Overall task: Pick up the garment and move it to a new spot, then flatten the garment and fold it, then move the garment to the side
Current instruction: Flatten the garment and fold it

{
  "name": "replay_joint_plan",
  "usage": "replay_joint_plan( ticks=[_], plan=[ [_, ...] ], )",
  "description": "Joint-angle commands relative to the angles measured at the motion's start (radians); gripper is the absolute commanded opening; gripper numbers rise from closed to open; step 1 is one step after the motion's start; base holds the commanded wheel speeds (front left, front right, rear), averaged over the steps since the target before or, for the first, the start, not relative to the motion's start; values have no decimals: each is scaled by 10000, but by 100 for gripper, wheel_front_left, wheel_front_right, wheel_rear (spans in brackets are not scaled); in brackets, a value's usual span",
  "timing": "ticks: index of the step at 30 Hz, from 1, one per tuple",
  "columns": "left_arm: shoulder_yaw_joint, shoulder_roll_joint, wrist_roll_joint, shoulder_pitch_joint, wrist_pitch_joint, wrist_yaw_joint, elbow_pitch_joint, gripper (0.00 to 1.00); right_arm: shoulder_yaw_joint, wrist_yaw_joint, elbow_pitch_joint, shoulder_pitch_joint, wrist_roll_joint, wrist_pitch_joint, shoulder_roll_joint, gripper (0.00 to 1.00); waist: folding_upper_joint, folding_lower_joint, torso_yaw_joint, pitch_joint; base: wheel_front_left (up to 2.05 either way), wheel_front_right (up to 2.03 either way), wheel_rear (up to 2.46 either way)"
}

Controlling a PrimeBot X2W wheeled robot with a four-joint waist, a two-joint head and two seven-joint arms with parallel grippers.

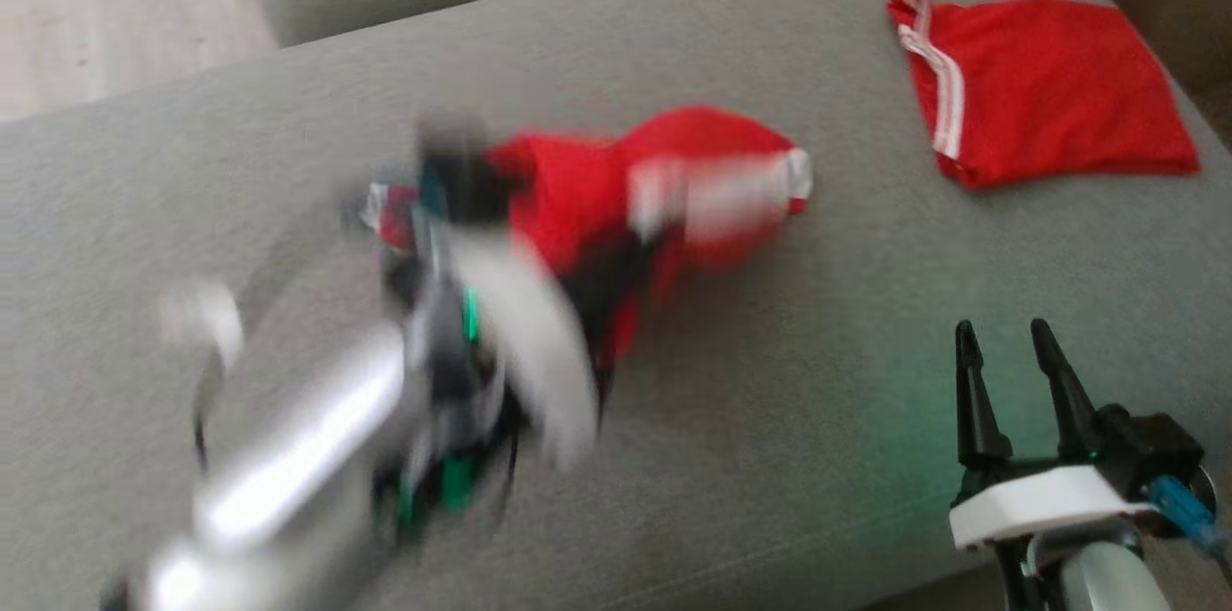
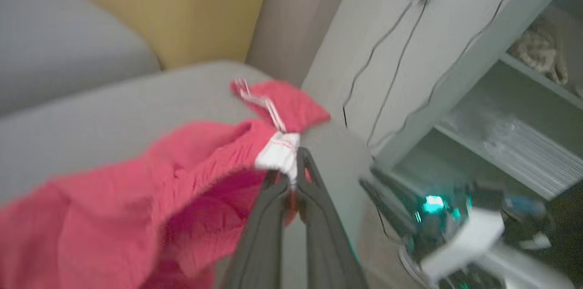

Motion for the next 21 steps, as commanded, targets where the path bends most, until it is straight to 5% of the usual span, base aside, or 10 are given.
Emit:
replay_joint_plan(
  ticks=[1,6,11,21],
  plan=[
    [290,551,-53,220,35,128,-628,0,168,-7,-321,11,-81,-109,-60,100,0,0,304,-95,0,0,0],
    [-469,1654,-443,3269,-202,719,-1941,0,89,-7,-337,119,-204,-109,-60,100,0,0,927,-155,0,0,0],
    [-548,2071,-199,4891,-1422,1136,-1218,0,1,-7,-326,201,-408,-109,-60,100,0,0,1580,-228,0,0,0],
    [-138,1573,383,4901,-3931,-282,2306,0,16,-7,-243,349,-916,-109,-60,100,0,0,2423,-539,0,0,0]
  ],
)
